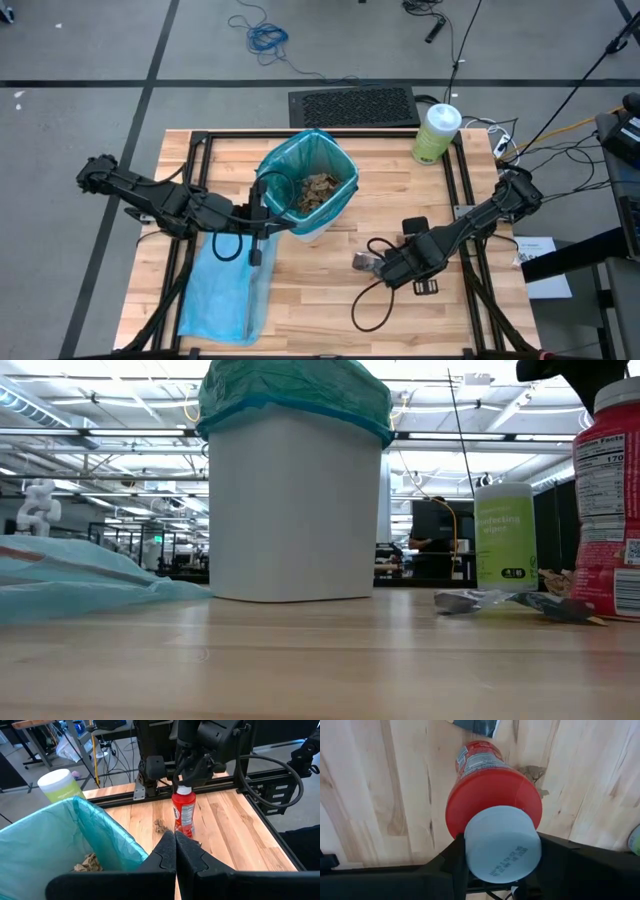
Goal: Place trash/remove bag and relplace
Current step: Put the red plastic bottle into the blue trash bag inside the white trash bin
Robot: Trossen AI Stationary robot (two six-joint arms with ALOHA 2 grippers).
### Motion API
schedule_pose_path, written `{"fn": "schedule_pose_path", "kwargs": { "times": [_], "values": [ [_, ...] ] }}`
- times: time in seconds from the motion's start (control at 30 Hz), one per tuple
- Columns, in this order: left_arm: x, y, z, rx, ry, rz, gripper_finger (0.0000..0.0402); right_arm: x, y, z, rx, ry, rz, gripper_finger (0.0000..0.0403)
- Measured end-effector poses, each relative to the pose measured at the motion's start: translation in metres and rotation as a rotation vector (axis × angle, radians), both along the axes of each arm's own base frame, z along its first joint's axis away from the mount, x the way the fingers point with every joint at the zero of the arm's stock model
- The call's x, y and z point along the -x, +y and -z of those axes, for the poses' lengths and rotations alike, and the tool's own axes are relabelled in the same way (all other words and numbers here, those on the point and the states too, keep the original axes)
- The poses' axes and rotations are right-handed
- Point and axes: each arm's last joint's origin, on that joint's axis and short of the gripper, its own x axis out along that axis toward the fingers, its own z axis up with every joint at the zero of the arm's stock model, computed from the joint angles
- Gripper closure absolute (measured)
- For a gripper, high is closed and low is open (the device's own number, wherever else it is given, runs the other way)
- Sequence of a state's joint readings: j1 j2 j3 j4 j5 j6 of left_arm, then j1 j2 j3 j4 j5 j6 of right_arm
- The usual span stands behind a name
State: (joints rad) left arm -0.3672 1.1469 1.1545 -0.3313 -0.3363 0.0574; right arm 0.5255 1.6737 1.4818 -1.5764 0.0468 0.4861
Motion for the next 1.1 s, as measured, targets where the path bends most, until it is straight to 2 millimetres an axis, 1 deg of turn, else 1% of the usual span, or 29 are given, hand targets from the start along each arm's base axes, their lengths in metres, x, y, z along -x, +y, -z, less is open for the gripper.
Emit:
{"fn": "schedule_pose_path", "kwargs": {
  "times": [0.17, 0.3, 0.5, 0.63, 0.77, 0.97, 1.1],
  "values": [
    [0.000, 0.000, 0.000, 0.000, 0.000, 0.000, 0.0402, -0.001, 0.003, -0.006, 0.001, -0.034, 0.018, 0.0258],
    [0.000, 0.000, 0.000, 0.000, 0.000, 0.000, 0.0402, -0.005, 0.010, -0.021, -0.011, -0.123, 0.031, 0.0258],
    [0.000, 0.000, 0.000, 0.000, 0.000, 0.000, 0.0402, -0.007, 0.015, -0.054, -0.062, -0.247, 0.052, 0.0258],
    [0.000, 0.000, 0.000, -0.001, 0.000, 0.000, 0.0402, -0.008, 0.016, -0.075, -0.102, -0.321, 0.074, 0.0258],
    [0.000, 0.000, 0.000, -0.001, 0.000, 0.000, 0.0402, -0.008, 0.014, -0.102, -0.131, -0.427, 0.047, 0.0258],
    [0.000, 0.000, 0.000, -0.001, 0.000, 0.000, 0.0402, -0.004, 0.003, -0.149, -0.084, -0.670, 0.052, 0.0258],
    [0.000, 0.000, 0.000, -0.001, -0.001, 0.000, 0.0402, -0.003, -0.011, -0.173, -0.019, -0.809, 0.095, 0.0258]
  ]
}}
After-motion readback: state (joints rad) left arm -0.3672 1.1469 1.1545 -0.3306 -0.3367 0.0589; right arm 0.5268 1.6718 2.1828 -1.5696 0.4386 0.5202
